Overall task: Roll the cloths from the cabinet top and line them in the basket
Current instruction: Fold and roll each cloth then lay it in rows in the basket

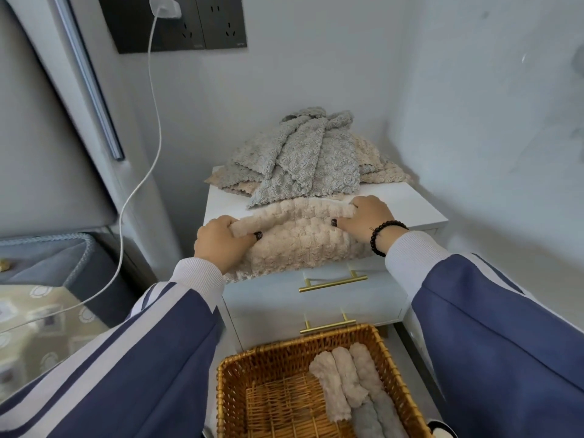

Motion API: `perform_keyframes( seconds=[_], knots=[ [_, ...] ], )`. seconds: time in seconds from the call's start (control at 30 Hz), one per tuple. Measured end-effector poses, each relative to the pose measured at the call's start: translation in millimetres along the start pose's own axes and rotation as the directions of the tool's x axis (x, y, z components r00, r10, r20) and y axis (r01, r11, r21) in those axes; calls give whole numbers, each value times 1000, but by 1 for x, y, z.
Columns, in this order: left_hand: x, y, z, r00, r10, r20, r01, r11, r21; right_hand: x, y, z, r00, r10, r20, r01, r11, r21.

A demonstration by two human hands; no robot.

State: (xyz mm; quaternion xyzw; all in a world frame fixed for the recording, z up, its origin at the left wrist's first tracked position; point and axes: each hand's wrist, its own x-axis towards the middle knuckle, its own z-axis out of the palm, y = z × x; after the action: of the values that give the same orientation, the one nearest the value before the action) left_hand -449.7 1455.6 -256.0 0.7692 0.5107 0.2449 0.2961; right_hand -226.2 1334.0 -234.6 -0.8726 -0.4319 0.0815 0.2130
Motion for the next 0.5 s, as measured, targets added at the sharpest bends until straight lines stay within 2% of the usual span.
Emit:
perform_keyframes(
  seconds=[0.2, 0.37, 0.43, 0.5],
  knots=[
    [-34, 4, -20, 1000, 15, 13, -11, 961, -275, -36, 12, -19, 996, 91, -16, -79, 925, 371],
    [-58, 14, -46, 1000, 9, 18, 0, 895, -446, -60, 24, -34, 989, 140, 52, -147, 837, 527],
    [-74, 20, -56, 999, -9, 34, 27, 827, -562, -72, 27, -42, 986, 153, 70, -161, 736, 658],
    [-87, 25, -63, 995, -36, 95, 93, 712, -696, -75, 38, -47, 983, 156, 94, -169, 600, 782]
  ],
)
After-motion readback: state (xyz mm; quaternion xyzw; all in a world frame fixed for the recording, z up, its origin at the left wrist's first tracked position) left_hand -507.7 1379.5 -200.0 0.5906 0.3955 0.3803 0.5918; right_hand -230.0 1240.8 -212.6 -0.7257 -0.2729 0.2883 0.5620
